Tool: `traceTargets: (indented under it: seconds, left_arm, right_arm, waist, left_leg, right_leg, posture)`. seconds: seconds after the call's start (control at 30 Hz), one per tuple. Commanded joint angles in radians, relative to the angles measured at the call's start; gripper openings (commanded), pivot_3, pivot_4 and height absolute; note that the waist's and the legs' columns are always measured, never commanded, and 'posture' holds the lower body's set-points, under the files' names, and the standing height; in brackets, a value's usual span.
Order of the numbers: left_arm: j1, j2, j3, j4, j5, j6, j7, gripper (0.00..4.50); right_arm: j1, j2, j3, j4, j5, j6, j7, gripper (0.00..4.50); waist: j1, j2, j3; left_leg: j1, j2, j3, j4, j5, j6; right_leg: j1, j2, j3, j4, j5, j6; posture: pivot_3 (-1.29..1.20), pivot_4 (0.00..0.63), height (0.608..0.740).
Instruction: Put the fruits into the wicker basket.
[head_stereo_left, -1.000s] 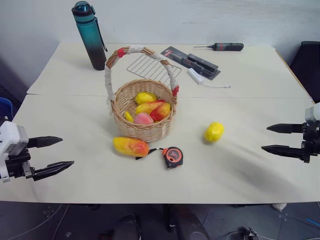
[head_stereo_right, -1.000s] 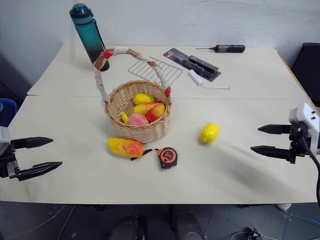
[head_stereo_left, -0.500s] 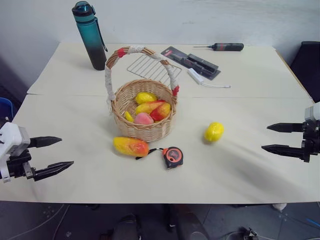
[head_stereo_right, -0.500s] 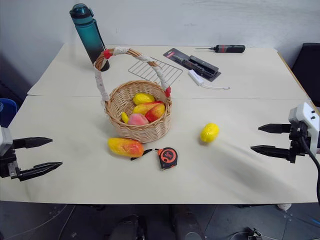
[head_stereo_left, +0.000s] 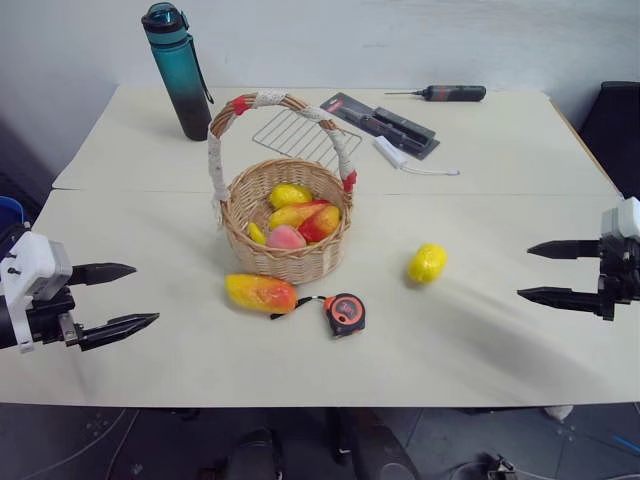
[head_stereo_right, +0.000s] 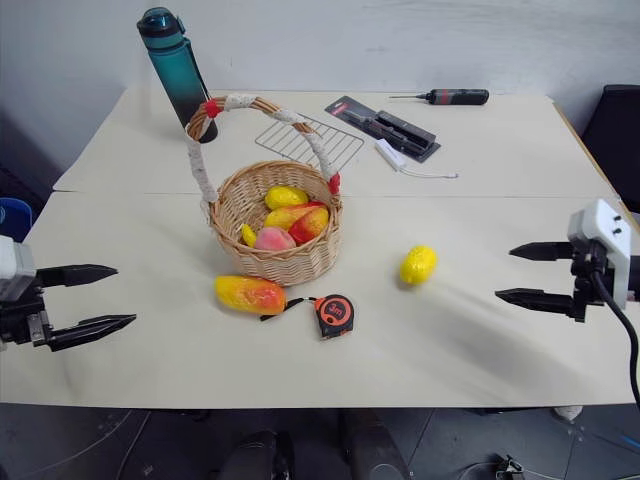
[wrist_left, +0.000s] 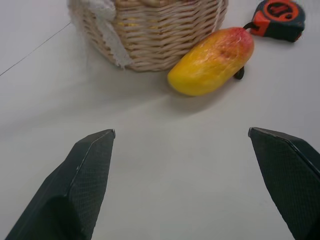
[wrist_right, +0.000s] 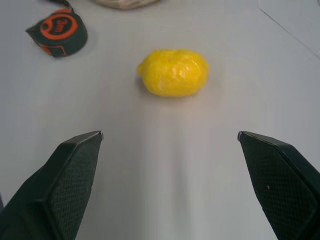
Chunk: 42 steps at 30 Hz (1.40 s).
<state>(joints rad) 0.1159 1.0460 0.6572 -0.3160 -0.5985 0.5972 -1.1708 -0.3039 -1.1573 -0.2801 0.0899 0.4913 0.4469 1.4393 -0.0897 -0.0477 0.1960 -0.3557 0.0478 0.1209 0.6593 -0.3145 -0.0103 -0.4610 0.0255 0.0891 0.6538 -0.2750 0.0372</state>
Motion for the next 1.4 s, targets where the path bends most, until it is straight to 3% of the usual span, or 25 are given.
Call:
traceTargets:
  seconds: [0.03, 0.3, 0.6, 1.1, 1.23, 1.4]
  left_arm:
    - [-0.079, 0.039, -0.067, -0.108, -0.110, 0.051, -0.019, 4.50]
    - [-0.230, 0.084, -0.264, -0.246, -0.151, 0.051, -0.029, 4.50]
    - [-0.303, 0.073, -0.339, -0.284, -0.162, 0.071, 0.004, 4.50]
    - [-0.302, 0.064, -0.355, -0.283, -0.139, 0.040, 0.032, 4.50]
    - [-0.316, 0.065, -0.366, -0.273, -0.137, 0.028, 0.029, 4.50]
    - [-0.366, 0.040, -0.403, -0.261, -0.152, 0.023, 0.041, 4.50]
  right_arm:
    - [-0.105, 0.014, 0.085, -0.156, 0.055, 0.043, 0.025, 4.47]
    - [-0.314, 0.236, 0.407, -0.238, -0.092, -0.086, 0.009, 4.47]
    - [-0.341, 0.477, 0.647, -0.097, -0.337, -0.307, -0.071, 4.47]
    - [-0.365, 0.609, 0.702, 0.066, -0.449, -0.328, -0.126, 4.47]
    - [-0.351, 0.602, 0.674, 0.032, -0.413, -0.299, -0.117, 3.57]
    - [-0.280, 0.524, 0.580, -0.136, -0.270, -0.190, -0.059, 3.52]
  waist:
    - [0.000, 0.000, 0.000]
    - [0.002, 0.000, 0.000]
    - [0.003, 0.000, 0.000]
    - [0.002, 0.000, 0.000]
    - [0.001, 0.000, 0.000]
    - [0.007, 0.000, 0.000]
  left_leg:
    - [0.000, 0.000, 0.000, 0.000, 0.000, 0.000]
    - [-0.001, 0.000, -0.001, 0.000, 0.000, -0.001]
    - [-0.001, 0.000, -0.001, 0.004, 0.000, -0.002]
    - [0.000, 0.000, -0.001, 0.005, 0.002, -0.005]
    - [0.000, 0.000, -0.001, 0.005, 0.002, -0.005]
    - [-0.001, 0.000, -0.001, 0.005, 0.002, -0.005]
  right_leg:
    - [0.000, 0.000, 0.000, 0.000, 0.000, 0.000]
    - [-0.001, 0.000, 0.000, 0.002, 0.000, 0.000]
    - [-0.001, 0.000, 0.000, 0.005, 0.000, 0.000]
    - [-0.001, 0.000, 0.000, 0.007, 0.000, -0.001]
    - [-0.001, 0.001, 0.000, 0.007, 0.000, -0.001]
    - [-0.001, 0.001, 0.000, 0.007, 0.000, -0.001]
  posture:
    - [0.00, 0.150, 0.740]
    - [0.00, 0.150, 0.740]
    - [0.00, 0.150, 0.740]
    - [0.00, 0.150, 0.740]
    - [0.00, 0.150, 0.740]
    - [0.00, 0.150, 0.740]
